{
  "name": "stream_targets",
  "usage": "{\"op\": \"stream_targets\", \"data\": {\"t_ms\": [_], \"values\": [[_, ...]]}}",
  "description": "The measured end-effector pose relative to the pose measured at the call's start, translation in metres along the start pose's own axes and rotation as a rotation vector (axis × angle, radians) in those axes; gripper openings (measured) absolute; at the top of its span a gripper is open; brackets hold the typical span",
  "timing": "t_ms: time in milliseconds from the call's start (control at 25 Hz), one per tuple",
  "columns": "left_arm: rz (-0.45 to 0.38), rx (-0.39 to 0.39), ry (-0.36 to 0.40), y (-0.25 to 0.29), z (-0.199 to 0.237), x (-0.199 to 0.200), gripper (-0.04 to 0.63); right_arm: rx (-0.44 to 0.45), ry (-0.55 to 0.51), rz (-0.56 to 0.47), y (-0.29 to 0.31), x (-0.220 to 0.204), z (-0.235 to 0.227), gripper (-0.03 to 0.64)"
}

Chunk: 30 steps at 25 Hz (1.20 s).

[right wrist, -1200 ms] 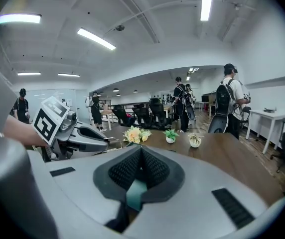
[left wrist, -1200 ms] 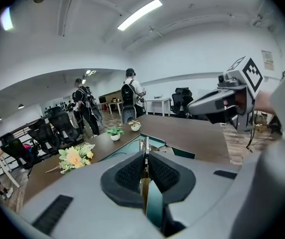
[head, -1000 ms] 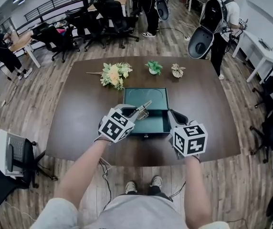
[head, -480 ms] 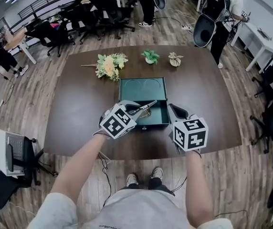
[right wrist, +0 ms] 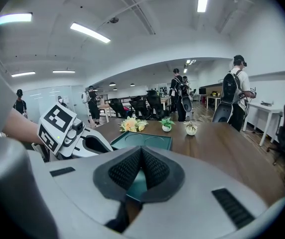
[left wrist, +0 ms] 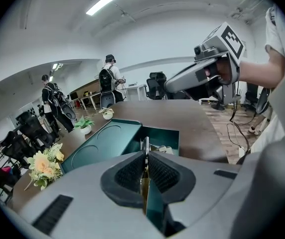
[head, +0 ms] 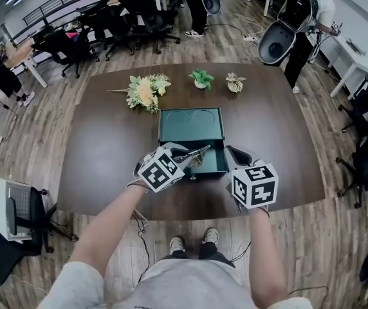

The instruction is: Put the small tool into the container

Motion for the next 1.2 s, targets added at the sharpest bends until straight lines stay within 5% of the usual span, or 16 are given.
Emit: {"op": "stream_targets", "data": {"t_ms": [640, 1200], "values": [[0.064, -0.002, 0.03, 0.019, 0.01, -0.018, 0.029, 0.02, 0.004, 0.037, 0.011, -0.012, 0.005, 0.003], [0.111, 0.018, -0.115, 0.028, 0.012, -0.037, 0.037, 0.021, 0.013, 0.035, 0.012, -0.014, 0.007, 0.005]]}}
Point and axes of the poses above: the fingertips, and each gripper's own axes: y forward along the fingers, z to its left, x out of its top, the point moved 1 cm from there along -y, backward along the fingers, and after that the axes turned 10 degrees about -z, right-handed, at the moved point
